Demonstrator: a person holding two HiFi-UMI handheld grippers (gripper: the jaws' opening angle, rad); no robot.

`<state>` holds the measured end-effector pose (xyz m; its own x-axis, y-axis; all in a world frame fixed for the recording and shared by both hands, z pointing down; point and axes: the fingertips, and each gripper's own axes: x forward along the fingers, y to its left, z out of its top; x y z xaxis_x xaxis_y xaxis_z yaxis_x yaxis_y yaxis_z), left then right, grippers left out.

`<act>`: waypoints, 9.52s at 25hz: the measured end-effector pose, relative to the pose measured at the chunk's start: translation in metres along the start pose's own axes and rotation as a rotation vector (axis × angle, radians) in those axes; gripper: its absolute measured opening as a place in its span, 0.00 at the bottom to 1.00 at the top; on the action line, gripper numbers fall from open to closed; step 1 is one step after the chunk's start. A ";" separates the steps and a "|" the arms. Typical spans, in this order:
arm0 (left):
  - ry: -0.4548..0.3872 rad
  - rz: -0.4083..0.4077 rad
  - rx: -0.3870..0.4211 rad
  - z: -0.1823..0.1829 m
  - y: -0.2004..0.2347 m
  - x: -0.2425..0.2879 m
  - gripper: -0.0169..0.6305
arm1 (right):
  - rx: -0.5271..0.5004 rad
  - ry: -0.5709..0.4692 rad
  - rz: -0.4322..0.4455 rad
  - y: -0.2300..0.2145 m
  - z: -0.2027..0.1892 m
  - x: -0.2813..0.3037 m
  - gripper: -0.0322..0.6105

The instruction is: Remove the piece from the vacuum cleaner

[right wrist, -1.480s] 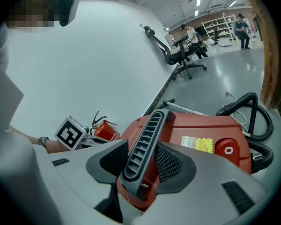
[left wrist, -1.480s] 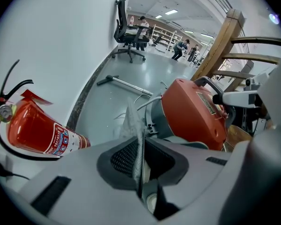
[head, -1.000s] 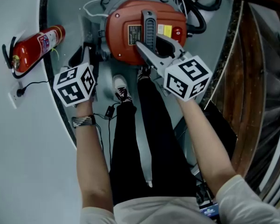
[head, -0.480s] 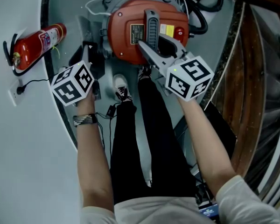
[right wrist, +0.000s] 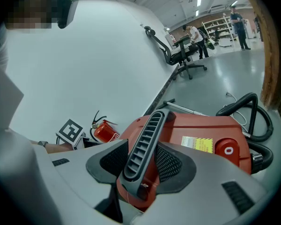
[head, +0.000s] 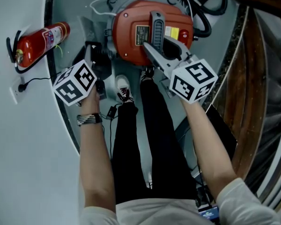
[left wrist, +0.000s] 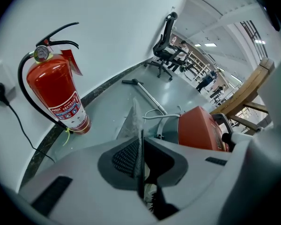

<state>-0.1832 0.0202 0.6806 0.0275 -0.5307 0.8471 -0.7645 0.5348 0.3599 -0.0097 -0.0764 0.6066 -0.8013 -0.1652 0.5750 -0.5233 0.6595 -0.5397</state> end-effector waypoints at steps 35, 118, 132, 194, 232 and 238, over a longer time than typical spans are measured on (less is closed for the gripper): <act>0.014 -0.065 0.553 -0.014 -0.002 -0.035 0.28 | -0.004 -0.006 -0.005 0.000 0.000 0.000 0.34; 0.130 0.025 0.664 -0.028 0.023 -0.023 0.08 | -0.005 -0.003 -0.005 0.001 0.001 0.000 0.34; 0.120 0.062 0.644 -0.014 0.035 -0.033 0.07 | 0.021 0.020 0.023 0.000 -0.001 0.001 0.34; -0.287 -0.088 0.887 0.110 -0.167 -0.404 0.07 | -0.564 -0.196 -0.057 0.216 0.220 -0.337 0.13; -0.794 -0.354 0.980 0.210 -0.327 -0.677 0.07 | -0.807 -0.657 -0.204 0.404 0.380 -0.533 0.12; -0.843 -0.366 0.978 0.222 -0.336 -0.697 0.07 | -0.770 -0.661 -0.214 0.400 0.391 -0.533 0.11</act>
<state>-0.0887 0.0645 -0.1177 0.1960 -0.9709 0.1374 -0.9516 -0.2222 -0.2124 0.0951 -0.0116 -0.1561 -0.8341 -0.5505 0.0352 -0.5328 0.8205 0.2073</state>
